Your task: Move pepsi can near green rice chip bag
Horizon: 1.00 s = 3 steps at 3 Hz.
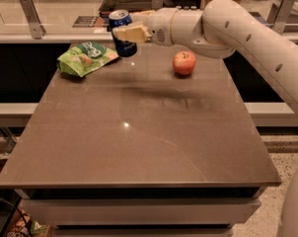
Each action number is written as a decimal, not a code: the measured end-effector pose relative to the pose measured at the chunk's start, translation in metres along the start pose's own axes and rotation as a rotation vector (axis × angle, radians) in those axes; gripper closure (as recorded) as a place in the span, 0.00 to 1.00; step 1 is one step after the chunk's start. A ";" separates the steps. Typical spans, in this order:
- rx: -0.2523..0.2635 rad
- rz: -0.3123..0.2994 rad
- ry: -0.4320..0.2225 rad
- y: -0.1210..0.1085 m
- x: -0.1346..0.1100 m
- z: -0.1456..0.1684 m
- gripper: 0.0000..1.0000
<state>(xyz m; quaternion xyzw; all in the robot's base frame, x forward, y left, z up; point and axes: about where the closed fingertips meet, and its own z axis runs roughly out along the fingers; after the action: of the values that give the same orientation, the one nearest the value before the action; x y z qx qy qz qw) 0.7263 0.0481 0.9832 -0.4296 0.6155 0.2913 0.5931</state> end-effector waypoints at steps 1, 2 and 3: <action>0.020 0.024 -0.010 -0.013 0.025 0.014 1.00; 0.025 0.059 -0.056 -0.017 0.044 0.024 1.00; 0.013 0.094 -0.112 -0.015 0.056 0.038 1.00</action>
Offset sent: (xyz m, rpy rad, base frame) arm 0.0410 0.0017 -0.0644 0.1507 0.0263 -0.0339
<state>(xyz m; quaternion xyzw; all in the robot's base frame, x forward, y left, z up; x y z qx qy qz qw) 0.7619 0.0634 0.9254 -0.3793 0.6028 0.3383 0.6150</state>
